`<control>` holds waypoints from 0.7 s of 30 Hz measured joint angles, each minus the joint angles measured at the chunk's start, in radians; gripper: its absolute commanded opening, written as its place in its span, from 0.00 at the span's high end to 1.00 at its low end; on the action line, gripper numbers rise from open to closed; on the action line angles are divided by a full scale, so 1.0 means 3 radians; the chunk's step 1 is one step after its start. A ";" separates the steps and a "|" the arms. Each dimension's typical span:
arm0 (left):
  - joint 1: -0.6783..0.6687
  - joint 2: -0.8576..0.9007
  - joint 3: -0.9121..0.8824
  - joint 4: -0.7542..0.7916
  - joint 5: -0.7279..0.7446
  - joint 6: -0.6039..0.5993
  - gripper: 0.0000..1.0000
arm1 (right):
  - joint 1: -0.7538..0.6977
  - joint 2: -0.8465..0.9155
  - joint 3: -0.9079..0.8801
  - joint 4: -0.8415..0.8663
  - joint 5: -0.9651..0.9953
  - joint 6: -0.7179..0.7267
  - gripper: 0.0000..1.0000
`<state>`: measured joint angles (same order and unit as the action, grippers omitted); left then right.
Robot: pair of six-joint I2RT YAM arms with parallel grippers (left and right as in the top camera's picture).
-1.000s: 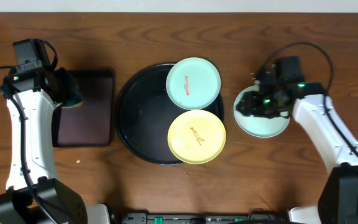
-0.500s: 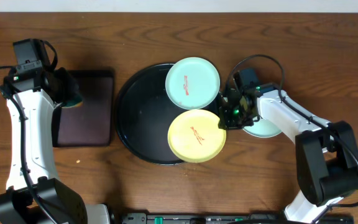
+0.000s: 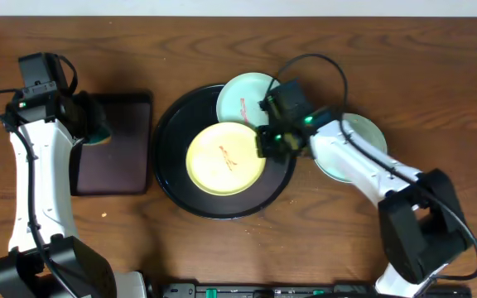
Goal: Clean dirty plates on tray and stack at the side
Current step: 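Grasp the yellow plate rim with the right gripper, then scrub the yellow plate with the sponge in the left gripper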
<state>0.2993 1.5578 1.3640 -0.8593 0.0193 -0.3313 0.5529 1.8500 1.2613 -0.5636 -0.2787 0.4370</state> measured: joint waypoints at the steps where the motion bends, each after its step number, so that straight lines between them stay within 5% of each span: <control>1: 0.0000 0.0000 -0.0024 -0.0005 0.0000 -0.0001 0.93 | 0.0092 0.0017 0.0001 0.0067 0.0113 0.0113 0.99; 11: -0.0310 0.0000 -0.0058 -0.0062 -0.0001 -0.0097 0.92 | 0.0678 0.0533 0.0004 0.0533 0.0649 0.0534 0.98; 21: -0.1002 0.0144 -0.0113 -0.0042 0.0013 -0.0462 0.93 | 0.0676 0.0528 0.0005 0.0548 0.0696 0.0579 0.99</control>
<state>-0.0013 1.6009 1.3300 -0.8719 0.0231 -0.4698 0.7559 2.0083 1.2629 -0.3992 -0.0700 0.6106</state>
